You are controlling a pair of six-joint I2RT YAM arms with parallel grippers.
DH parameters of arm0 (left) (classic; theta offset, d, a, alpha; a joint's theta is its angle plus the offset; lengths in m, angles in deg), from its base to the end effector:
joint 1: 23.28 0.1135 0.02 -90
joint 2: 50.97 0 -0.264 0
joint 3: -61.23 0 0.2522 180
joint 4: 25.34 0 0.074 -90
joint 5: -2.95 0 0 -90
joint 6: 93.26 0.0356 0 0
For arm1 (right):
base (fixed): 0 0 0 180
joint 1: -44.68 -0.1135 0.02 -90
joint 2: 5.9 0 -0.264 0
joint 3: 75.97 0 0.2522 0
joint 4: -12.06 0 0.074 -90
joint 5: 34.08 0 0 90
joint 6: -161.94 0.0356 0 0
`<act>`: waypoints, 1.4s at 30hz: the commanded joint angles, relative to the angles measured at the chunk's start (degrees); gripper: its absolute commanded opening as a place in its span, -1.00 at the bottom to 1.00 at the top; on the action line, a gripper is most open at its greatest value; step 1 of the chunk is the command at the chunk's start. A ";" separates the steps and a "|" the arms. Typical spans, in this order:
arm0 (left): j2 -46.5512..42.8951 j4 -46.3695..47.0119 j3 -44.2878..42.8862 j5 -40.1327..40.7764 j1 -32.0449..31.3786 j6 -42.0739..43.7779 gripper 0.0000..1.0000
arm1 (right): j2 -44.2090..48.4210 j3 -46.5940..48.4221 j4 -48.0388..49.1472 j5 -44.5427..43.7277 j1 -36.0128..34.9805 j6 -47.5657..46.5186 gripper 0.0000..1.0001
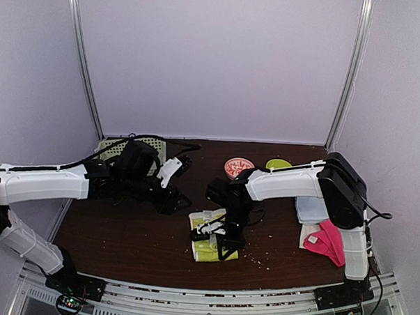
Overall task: Roll the towels
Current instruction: Roll the towel at the center of the board.
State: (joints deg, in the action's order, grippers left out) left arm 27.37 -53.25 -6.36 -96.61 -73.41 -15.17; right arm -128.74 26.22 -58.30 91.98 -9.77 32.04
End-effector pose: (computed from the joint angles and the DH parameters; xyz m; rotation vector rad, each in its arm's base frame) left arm 0.1875 -0.2337 0.2569 0.8578 2.1875 -0.7497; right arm 0.2140 0.3355 0.1436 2.1214 -1.9775 -0.9331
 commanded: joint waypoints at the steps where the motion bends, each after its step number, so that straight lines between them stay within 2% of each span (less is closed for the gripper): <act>1: -7.38 6.45 3.35 11.32 -6.13 7.50 0.03 | -14.01 10.26 -16.56 6.17 4.79 -0.03 -0.88; 5: -5.68 5.09 1.27 11.27 -14.95 12.49 0.00 | -20.26 15.06 -19.79 8.32 6.98 0.39 -0.89; 9: 4.75 -0.99 -4.39 9.30 -20.59 15.78 -0.14 | -21.12 15.40 -19.60 8.27 7.31 0.66 -0.89; 13: 13.26 -3.00 -7.69 12.63 -23.74 19.07 -0.12 | -21.44 15.29 -19.49 7.69 7.43 0.79 -0.88; 18: 21.44 -2.26 -9.30 18.99 -24.17 23.51 -0.03 | -21.69 14.65 -19.09 8.22 7.52 1.09 -0.87; 25: 25.57 -0.91 -10.20 21.09 -24.20 26.65 -0.10 | -21.37 13.71 -18.46 9.22 7.52 1.15 -0.87; 37: 30.81 -0.17 -11.64 20.34 -24.23 27.80 -0.45 | -21.32 14.06 -18.64 9.92 7.52 0.72 -0.87; 39: 31.11 -0.17 -11.78 20.22 -24.23 27.81 -0.57 | -20.86 14.25 -18.79 10.28 7.52 0.55 -0.87; 42: 31.01 -0.10 -12.08 20.12 -24.17 27.27 -0.76 | -18.57 15.34 -21.06 11.51 7.63 -2.04 -0.71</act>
State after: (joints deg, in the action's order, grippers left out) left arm 57.64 -55.11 -16.83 -76.28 -97.69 11.85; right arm -145.84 42.35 -81.23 111.25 -2.19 32.43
